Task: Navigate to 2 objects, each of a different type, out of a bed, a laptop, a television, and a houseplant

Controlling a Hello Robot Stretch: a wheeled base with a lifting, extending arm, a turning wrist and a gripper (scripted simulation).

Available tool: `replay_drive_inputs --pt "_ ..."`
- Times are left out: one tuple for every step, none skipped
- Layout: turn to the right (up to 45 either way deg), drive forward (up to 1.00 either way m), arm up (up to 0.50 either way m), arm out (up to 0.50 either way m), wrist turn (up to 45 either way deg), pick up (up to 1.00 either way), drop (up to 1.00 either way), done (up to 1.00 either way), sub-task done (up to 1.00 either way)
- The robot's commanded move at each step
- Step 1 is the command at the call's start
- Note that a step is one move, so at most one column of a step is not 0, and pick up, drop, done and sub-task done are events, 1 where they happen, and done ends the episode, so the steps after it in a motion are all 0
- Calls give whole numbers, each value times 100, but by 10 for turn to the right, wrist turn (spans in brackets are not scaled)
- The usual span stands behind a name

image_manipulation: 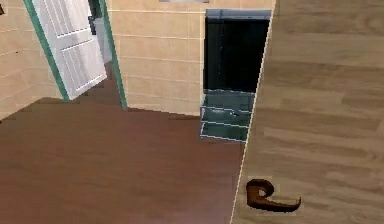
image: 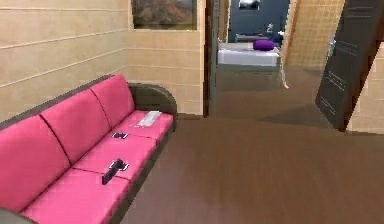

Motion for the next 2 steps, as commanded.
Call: replay_drive_inputs --pt "90 0 0 0 0 0 0 0 0" --pt "30 0 0 0 0 0 0 0 0"
